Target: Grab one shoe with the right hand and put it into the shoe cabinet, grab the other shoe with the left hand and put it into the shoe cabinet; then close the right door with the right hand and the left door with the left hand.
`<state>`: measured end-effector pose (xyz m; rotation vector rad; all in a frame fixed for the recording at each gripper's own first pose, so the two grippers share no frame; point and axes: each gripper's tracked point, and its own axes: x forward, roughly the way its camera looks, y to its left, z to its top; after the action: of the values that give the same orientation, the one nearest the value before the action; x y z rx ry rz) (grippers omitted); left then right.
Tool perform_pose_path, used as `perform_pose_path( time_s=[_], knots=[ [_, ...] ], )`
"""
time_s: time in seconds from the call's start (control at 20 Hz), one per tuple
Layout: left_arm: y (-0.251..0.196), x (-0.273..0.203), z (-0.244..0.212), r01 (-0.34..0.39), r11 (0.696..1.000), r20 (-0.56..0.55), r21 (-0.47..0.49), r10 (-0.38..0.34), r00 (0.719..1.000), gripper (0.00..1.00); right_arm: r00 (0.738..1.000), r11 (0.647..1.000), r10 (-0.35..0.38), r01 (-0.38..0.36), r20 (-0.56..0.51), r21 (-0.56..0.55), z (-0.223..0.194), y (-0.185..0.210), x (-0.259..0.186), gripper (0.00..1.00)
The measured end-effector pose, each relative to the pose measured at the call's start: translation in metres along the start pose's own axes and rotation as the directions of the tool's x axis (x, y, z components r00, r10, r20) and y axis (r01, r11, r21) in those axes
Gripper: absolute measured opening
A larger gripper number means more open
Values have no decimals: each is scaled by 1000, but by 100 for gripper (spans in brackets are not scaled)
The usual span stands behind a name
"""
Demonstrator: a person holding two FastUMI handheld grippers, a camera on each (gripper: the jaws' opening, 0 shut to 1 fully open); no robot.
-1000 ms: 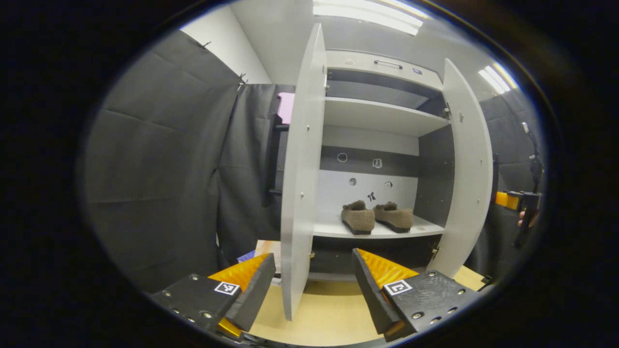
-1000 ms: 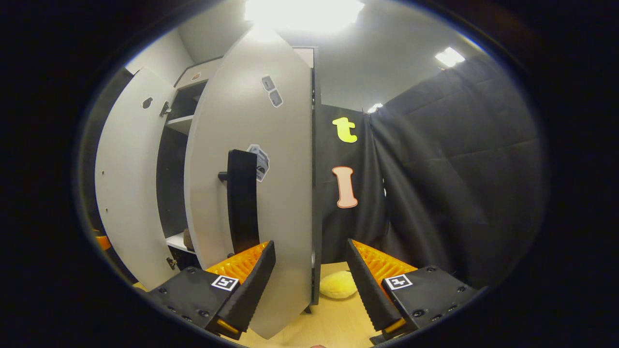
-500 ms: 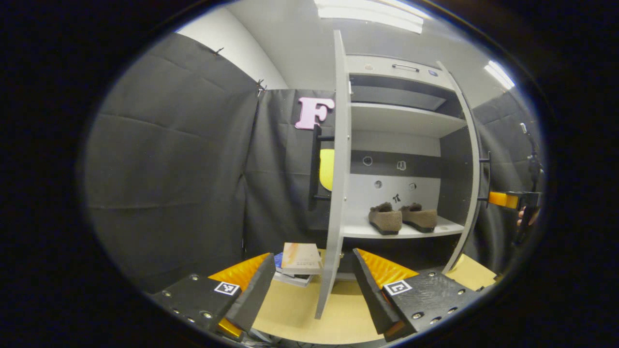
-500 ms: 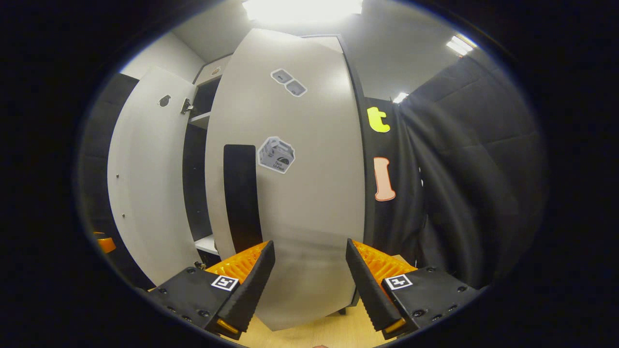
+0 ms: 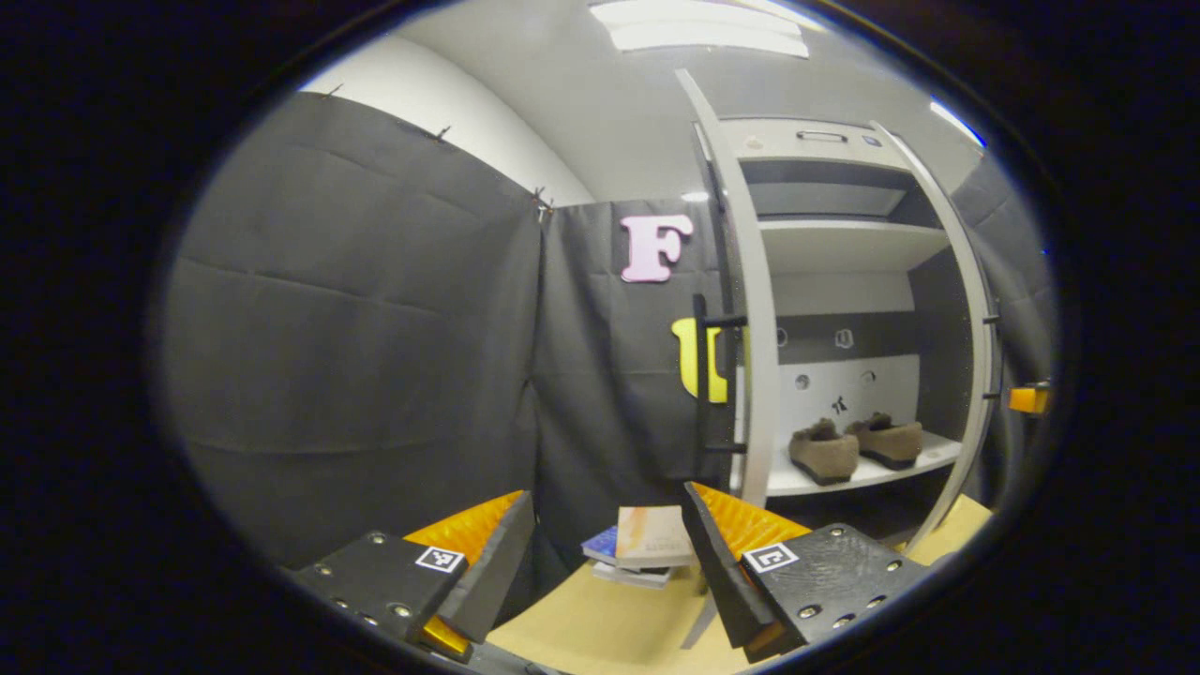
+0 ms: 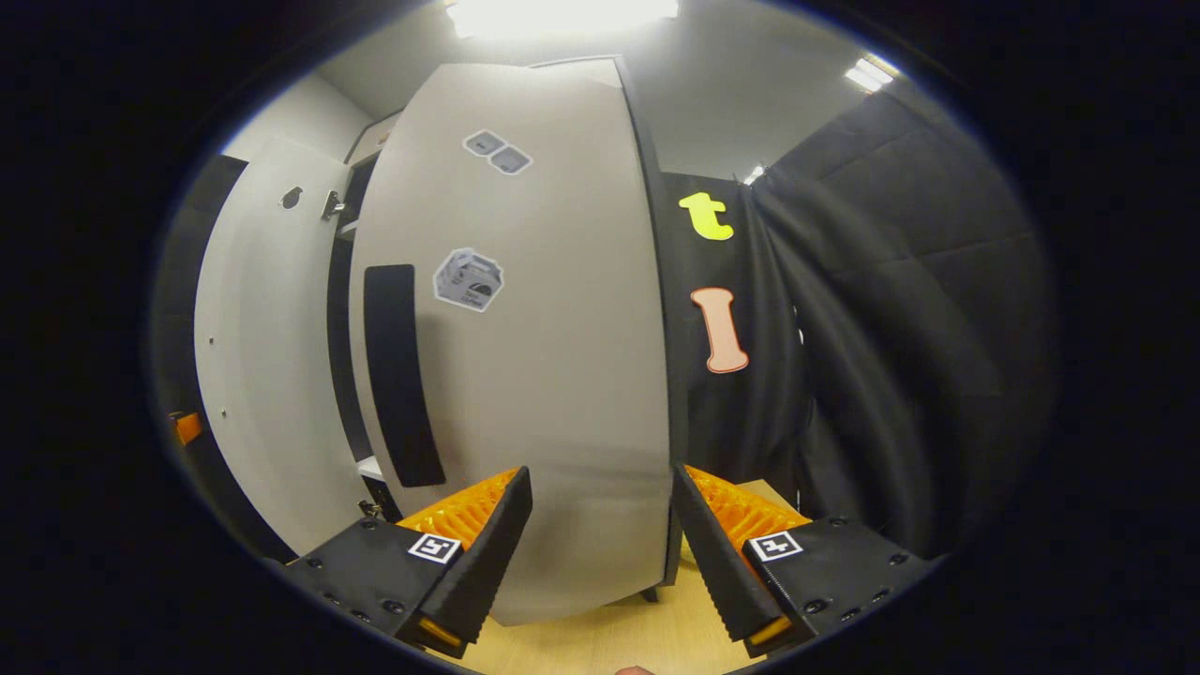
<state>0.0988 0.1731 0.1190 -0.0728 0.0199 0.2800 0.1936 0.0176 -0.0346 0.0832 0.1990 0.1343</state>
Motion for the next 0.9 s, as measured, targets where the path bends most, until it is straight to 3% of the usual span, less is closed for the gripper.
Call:
perform_pose_path(
  time_s=[0.05, 0.2, 0.35, 0.4, 0.45, 0.55, 0.7, 0.75, 0.8, 0.9],
  knots=[
    [7, 10, 4, -23, 1000, 6, -5, 23, 1000, 95, 999, 999, -33, 33, 2, -18, -3, -13, -1, 92],
    [13, 39, 9, -48, 998, -2, -30, 48, 999, 95, 995, 993, -100, 100, 6, -62, -7, -38, -9, 95],
    [5, 63, 13, -34, 999, 2, -21, 34, 999, 95, 988, 983, -155, 156, 16, -96, -11, -59, -17, 92],
    [-4, 68, 12, -20, 1000, 0, -4, 20, 1000, 95, 986, 980, -169, 169, 13, -105, -13, -64, -19, 95],
    [-16, 73, 9, 4, 1000, -4, 8, -4, 1000, 95, 984, 978, -177, 177, 9, -107, -15, -69, -21, 96],
    [-17, 72, 15, -23, 997, 17, 79, 22, 1000, 94, 982, 977, -188, 187, 1, -101, -18, -76, -23, 96],
    [-27, 73, 10, 37, 999, -6, 38, -37, 999, 96, 983, 979, -183, 181, -13, -92, -26, -79, -23, 96],
    [-34, 70, 11, 57, 998, -6, 33, -57, 998, 89, 984, 980, -178, 175, -22, -92, -29, -78, -22, 96],
    [-42, 68, 11, 75, 996, -1, 39, -75, 997, 89, 984, 980, -177, 174, -24, -93, -30, -78, -21, 92],
    [-56, 64, 13, 115, 993, 9, 41, -115, 993, 89, 986, 983, -165, 162, -27, -88, -31, -75, -22, 96]
  ],
)
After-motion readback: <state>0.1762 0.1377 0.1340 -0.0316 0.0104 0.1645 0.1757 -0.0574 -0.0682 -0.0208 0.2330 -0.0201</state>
